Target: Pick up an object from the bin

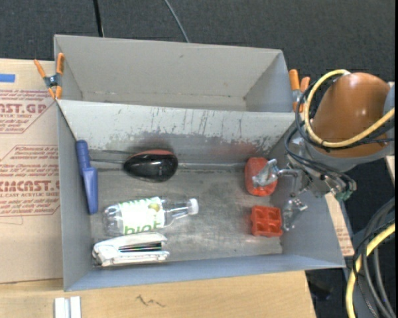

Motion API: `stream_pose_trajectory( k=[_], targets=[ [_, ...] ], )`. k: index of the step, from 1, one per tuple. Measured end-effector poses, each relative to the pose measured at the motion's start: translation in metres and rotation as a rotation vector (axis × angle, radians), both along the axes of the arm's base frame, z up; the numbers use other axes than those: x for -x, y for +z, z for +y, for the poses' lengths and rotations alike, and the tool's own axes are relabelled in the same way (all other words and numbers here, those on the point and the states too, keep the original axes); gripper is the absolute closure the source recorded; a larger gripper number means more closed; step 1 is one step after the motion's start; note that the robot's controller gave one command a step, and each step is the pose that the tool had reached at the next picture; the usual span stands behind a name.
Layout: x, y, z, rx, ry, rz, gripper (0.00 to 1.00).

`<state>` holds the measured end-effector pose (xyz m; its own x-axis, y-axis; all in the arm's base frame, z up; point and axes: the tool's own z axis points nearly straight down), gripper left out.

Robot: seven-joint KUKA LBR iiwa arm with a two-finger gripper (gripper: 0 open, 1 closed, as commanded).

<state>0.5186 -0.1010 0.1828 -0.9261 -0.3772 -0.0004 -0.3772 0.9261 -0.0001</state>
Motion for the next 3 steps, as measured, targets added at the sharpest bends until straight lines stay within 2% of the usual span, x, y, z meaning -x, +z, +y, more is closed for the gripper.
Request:
stream_pose_trajectory(
  k=[1, 2, 3],
  targets=[
    [0.03, -0.084, -0.038, -0.009, -0.327, -0.002, 1.0],
    [0.03, -0.088, -0.044, 0.002, -0.334, -0.022, 0.0],
    [0.036, -0.098, -0.041, 0.0, -0.332, -0.001, 1.0]
  ],
)
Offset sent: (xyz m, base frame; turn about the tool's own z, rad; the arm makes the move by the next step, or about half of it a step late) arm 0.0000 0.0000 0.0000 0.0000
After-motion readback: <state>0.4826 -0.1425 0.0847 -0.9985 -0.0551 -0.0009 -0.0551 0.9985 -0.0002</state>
